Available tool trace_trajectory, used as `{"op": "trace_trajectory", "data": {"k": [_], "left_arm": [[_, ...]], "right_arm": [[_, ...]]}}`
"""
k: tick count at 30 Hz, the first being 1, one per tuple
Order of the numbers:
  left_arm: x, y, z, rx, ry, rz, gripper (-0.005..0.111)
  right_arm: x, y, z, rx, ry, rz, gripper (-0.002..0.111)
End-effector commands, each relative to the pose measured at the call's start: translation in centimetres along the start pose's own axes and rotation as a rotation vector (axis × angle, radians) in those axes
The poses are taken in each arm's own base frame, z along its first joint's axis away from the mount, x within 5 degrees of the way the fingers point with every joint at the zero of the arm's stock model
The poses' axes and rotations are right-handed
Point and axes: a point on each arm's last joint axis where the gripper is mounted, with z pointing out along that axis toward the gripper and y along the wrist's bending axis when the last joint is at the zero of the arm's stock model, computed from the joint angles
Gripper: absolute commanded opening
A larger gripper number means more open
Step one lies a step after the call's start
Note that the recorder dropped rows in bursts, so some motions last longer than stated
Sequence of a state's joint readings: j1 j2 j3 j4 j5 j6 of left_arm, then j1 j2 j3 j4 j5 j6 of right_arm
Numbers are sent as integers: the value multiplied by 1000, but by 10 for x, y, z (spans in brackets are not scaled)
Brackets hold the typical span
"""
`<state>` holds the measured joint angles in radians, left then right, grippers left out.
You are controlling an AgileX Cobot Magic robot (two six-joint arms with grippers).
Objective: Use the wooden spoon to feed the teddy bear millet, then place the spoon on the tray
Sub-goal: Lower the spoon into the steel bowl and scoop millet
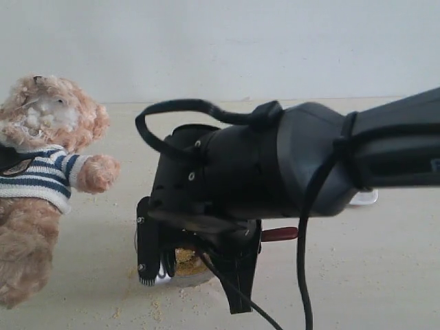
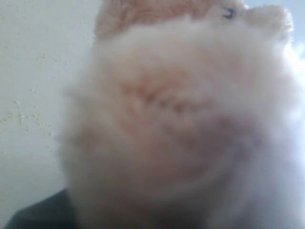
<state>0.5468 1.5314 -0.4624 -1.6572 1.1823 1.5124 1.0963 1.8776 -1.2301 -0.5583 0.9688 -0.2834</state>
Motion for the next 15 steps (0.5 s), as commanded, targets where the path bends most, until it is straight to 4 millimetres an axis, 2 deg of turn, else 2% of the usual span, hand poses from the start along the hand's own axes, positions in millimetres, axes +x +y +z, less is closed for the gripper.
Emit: {"op": "trace_trajectory", "data": {"k": [1, 9, 15], "left_arm": [[-2, -3, -1, 19, -28, -8, 5], [1, -4, -1, 29, 1, 8, 5], [5, -4, -1, 36, 34, 6, 5]], "right_arm": [[2, -11, -14, -24, -53, 31, 0], [7, -15, -17, -48, -14, 43, 0], [22, -23, -9, -198, -16, 124, 0]]}}
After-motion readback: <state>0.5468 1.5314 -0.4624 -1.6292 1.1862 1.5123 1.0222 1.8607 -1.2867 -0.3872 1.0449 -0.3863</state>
